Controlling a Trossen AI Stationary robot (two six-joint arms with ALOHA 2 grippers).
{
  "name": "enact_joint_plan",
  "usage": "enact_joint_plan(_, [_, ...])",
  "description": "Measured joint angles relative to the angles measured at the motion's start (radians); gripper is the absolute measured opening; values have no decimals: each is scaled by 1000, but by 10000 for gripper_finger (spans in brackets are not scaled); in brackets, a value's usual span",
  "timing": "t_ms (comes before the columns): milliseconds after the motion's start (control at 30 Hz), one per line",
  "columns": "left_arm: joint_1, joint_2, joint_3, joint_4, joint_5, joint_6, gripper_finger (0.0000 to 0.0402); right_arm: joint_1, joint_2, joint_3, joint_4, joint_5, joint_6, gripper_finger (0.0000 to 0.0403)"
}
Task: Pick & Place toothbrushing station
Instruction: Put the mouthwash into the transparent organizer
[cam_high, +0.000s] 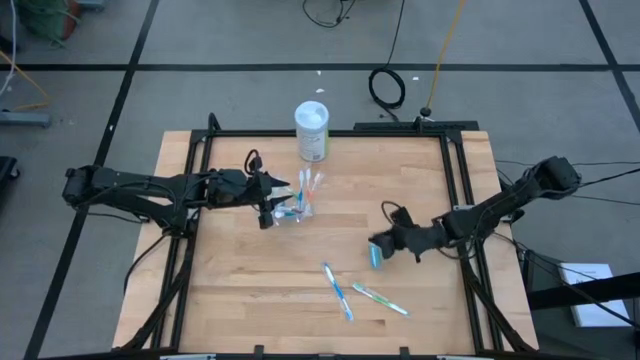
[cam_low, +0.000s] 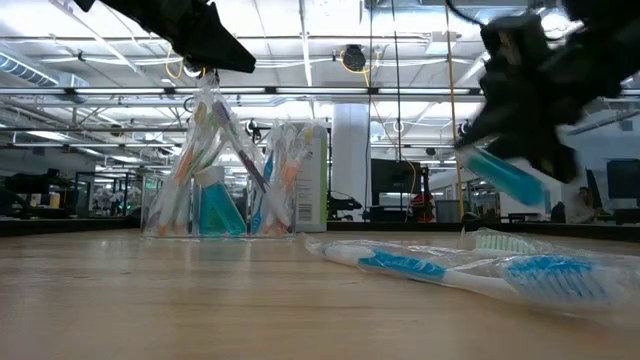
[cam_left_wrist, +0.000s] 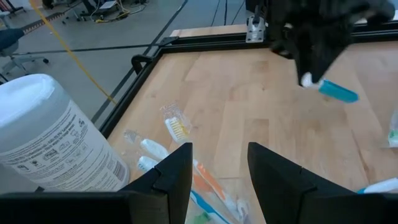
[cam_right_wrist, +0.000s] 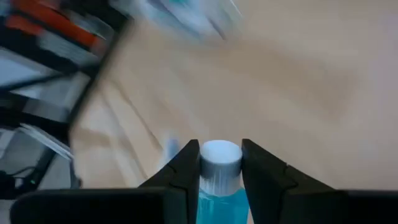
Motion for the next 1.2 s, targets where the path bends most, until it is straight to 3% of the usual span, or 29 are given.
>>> enact_joint_plan(167, [-25, -15, 0, -4, 1, -1, 161, -104, 48, 2, 420, 77, -542, 83])
enact_joint_plan(333, [-62, -82, -1, -10, -25, -11, 161, -201, 216, 33, 772, -64, -854, 83])
enact_joint_plan(500, [-93, -191, 0, -15, -77, -15, 161, -272, 428, 192, 789, -207, -873, 83])
enact_joint_plan(700, [-113, -282, 1, -71, -84, -71, 161, -304, 660, 478, 771, -369, -970, 84])
enact_joint_plan(1000, [-131, -302, 0, -202, -84, -112, 161, -342, 875, 811, 597, -364, -891, 84])
enact_joint_plan(1100, [-133, -302, 0, -213, -83, -114, 161, -355, 924, 861, 590, -359, -893, 84])
enact_joint_plan(1200, [-133, -301, 0, -219, -83, -114, 161, -371, 945, 871, 580, -275, -916, 84])
